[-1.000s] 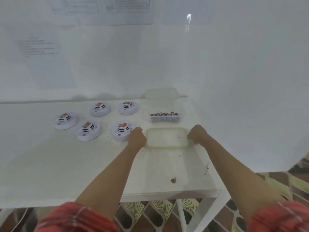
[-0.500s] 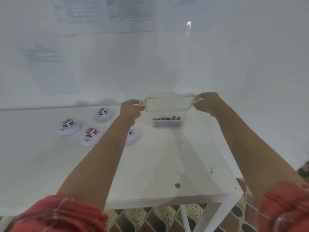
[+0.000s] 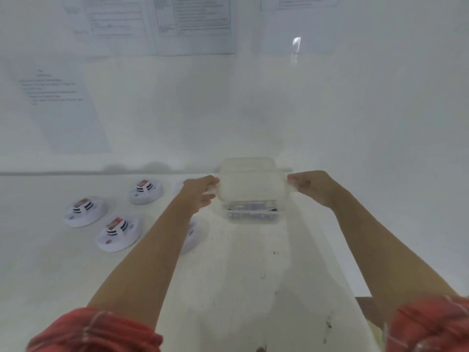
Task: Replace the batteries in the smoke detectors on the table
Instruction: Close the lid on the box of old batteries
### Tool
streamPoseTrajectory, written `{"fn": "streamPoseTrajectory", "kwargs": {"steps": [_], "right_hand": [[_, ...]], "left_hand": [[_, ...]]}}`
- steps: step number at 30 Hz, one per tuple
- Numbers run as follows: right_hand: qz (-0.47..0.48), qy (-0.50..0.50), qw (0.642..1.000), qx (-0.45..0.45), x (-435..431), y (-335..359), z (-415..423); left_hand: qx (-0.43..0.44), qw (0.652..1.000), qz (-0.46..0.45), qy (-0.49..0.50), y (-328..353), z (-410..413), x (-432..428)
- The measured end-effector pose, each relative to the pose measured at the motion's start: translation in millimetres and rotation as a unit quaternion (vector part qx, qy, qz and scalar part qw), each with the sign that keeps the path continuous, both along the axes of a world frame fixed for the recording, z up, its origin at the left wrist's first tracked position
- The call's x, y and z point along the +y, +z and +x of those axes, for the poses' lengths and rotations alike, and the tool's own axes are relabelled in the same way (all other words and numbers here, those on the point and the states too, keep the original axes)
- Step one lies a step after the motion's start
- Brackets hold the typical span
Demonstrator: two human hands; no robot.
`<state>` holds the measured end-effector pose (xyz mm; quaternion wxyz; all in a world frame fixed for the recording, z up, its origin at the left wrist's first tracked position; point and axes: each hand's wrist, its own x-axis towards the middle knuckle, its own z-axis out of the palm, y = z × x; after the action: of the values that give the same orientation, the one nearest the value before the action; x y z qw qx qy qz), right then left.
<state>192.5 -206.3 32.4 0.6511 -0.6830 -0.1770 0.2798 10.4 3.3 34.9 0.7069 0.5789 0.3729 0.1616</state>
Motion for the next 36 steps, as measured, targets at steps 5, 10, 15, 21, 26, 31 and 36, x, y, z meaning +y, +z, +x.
{"fn": "streamPoseTrajectory", "kwargs": {"steps": [5, 10, 15, 21, 26, 31, 36], "right_hand": [[-0.047, 0.003, 0.998, -0.029, 1.9, -10.5, 6.9], [-0.121, 0.003, 0.993, -0.016, 10.7, -7.1, 9.4], [-0.155, 0.021, 0.987, 0.037, 8.9, 1.9, 6.8], [-0.198, 0.017, 0.975, 0.1, 11.6, 0.9, 2.3], [-0.251, 0.005, 0.967, 0.045, 14.3, -3.4, 2.9], [-0.283, 0.01, 0.958, -0.043, 28.9, 1.1, -5.3], [-0.339, 0.003, 0.933, -0.122, 39.3, 3.0, -15.4]], "left_hand": [[0.07, 0.996, 0.05, -0.029, -10.3, 11.9, -2.3], [0.061, 0.997, 0.041, -0.035, -13.6, 19.7, 0.9], [0.069, 0.996, -0.008, -0.047, -13.1, 22.1, 5.4], [0.066, 0.994, -0.064, -0.064, -16.1, 20.0, 10.3], [0.094, 0.993, -0.028, -0.069, -17.6, 17.1, 11.6], [0.223, 0.931, 0.28, -0.066, -7.5, 25.9, 8.6], [0.206, 0.944, 0.232, -0.115, -10.1, 34.4, 3.5]]}}
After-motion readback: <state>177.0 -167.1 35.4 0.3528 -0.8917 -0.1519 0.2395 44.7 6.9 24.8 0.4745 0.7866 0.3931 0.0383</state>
